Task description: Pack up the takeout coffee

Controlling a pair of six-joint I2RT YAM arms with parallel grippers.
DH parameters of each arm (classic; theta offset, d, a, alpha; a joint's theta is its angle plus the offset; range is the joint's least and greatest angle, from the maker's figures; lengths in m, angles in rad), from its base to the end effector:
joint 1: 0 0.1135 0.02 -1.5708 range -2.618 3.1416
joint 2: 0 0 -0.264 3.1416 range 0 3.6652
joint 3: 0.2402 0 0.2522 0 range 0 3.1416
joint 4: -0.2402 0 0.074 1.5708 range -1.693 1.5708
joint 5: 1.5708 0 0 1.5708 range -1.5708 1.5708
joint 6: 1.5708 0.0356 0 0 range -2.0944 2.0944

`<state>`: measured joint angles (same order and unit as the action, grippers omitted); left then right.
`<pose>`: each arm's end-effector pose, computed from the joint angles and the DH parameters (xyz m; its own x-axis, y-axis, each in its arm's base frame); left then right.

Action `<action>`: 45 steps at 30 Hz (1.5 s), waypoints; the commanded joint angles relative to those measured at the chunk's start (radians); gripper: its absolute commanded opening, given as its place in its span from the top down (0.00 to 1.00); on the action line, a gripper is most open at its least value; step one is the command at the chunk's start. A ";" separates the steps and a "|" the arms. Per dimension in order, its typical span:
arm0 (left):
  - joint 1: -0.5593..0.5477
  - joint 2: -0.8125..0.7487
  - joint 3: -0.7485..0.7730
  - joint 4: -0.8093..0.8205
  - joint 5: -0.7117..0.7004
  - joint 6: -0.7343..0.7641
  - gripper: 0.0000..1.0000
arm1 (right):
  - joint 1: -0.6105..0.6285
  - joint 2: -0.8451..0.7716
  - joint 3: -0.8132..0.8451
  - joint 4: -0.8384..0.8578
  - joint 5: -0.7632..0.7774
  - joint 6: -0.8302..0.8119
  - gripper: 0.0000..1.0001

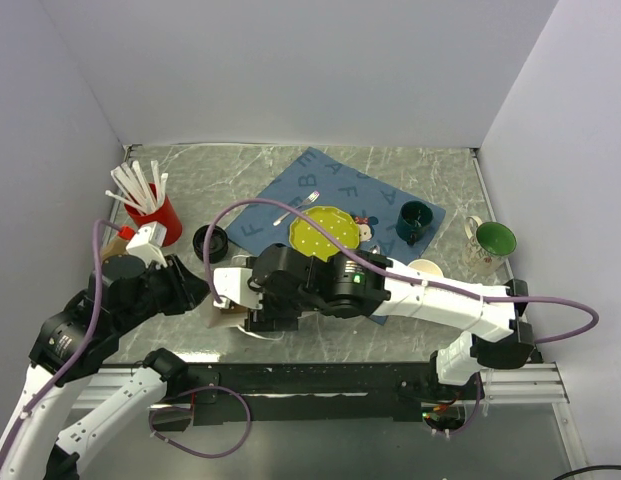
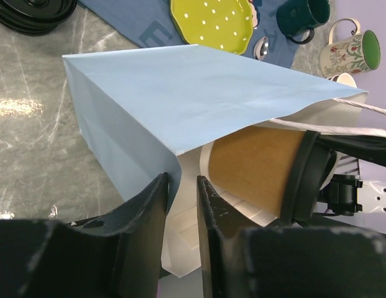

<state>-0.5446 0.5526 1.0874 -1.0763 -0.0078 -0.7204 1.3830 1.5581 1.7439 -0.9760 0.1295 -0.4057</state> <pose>0.0595 -0.0357 0.3721 -0.6693 -0.3658 -0.6467 0.0942 0.8216 -0.5623 0.0649 0.3167 0.4040 0.2559 -0.7496 -0.6104 -0.9319 -0.0233 -0.3620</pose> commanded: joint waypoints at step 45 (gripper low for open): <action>-0.005 -0.178 -0.139 0.210 0.367 0.340 0.99 | 0.063 -0.125 -0.256 0.152 0.096 -0.233 0.45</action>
<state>-0.5446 0.3893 0.9588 -0.9306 0.3038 -0.4007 1.4036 1.4845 1.4639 -0.8684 0.1967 -0.6353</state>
